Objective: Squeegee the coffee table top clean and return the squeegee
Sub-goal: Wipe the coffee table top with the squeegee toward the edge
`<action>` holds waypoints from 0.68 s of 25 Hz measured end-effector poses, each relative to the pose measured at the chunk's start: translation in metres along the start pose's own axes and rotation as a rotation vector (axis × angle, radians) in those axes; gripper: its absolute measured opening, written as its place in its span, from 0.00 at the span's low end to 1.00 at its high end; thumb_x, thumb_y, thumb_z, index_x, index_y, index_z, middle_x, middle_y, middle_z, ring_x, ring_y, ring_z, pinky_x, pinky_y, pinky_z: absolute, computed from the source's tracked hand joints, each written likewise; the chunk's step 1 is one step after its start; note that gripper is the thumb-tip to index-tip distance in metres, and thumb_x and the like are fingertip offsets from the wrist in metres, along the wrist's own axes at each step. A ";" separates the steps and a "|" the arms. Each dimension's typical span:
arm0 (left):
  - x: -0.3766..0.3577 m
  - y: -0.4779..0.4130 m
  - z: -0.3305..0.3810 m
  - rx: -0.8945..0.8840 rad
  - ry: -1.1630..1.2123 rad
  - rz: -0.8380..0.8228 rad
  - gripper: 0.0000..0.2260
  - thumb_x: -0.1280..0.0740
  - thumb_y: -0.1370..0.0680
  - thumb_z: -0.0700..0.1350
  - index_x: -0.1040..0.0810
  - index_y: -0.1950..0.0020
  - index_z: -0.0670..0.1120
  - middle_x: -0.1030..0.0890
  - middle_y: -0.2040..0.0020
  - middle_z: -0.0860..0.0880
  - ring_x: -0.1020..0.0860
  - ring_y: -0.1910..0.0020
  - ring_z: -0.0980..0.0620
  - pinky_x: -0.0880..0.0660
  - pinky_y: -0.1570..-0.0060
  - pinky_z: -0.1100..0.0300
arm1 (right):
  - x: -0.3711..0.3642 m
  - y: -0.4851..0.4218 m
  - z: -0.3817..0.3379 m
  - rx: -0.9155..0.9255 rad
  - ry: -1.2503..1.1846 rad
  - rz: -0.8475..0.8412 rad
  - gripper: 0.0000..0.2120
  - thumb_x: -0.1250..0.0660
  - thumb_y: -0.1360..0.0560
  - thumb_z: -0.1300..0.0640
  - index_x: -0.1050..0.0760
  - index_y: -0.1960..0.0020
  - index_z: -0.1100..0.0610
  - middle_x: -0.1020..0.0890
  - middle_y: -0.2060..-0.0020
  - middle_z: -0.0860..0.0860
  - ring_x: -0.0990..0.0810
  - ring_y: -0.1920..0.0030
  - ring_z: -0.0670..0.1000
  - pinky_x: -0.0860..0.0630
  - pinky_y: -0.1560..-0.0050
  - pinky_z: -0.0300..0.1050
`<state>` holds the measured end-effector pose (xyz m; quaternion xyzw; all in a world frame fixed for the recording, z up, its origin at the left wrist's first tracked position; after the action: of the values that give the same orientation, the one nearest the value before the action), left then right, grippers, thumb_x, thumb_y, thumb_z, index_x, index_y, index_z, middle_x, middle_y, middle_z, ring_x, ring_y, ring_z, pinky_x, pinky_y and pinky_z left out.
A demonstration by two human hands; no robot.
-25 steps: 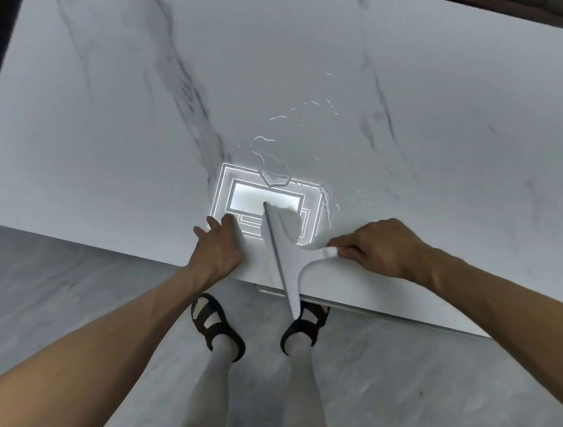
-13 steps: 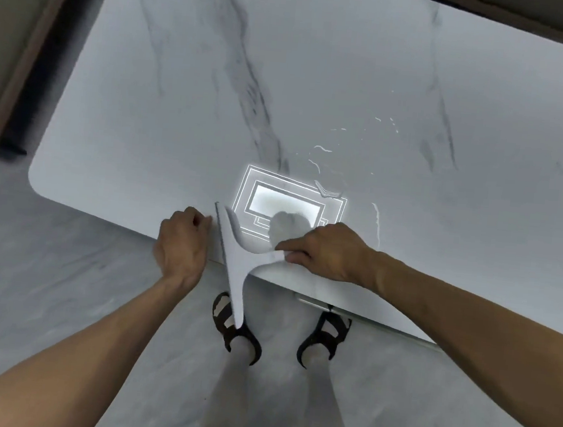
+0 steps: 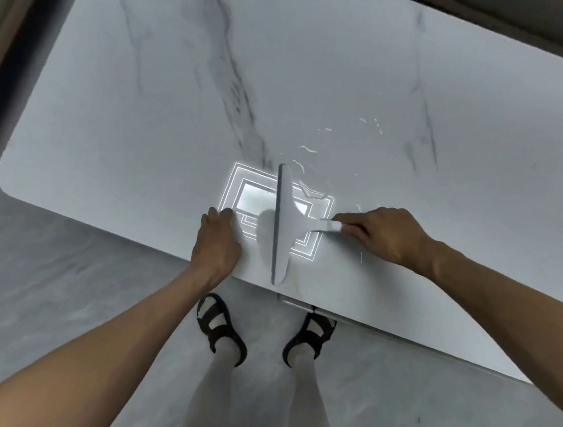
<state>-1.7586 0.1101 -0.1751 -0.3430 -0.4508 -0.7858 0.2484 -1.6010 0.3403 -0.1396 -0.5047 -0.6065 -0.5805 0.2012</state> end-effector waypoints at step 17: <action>0.013 0.018 0.008 0.259 0.228 -0.101 0.19 0.39 0.24 0.42 0.30 0.32 0.47 0.22 0.40 0.43 0.26 0.54 0.47 0.29 0.57 0.57 | 0.031 0.039 0.012 0.109 0.000 -0.040 0.18 0.52 0.20 0.36 0.33 0.34 0.31 0.18 0.45 0.40 0.19 0.47 0.50 0.29 0.58 0.44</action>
<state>-1.7517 0.1078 -0.1519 -0.1935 -0.5340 -0.7664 0.3002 -1.5764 0.3554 -0.0972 -0.4807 -0.6472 -0.5505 0.2166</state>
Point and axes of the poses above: each hand's wrist, its own y-axis away from the middle knuckle, its own x-axis out of the back of the hand, z = x × y, the point moved 10 cm from there along -y, towards the middle knuckle
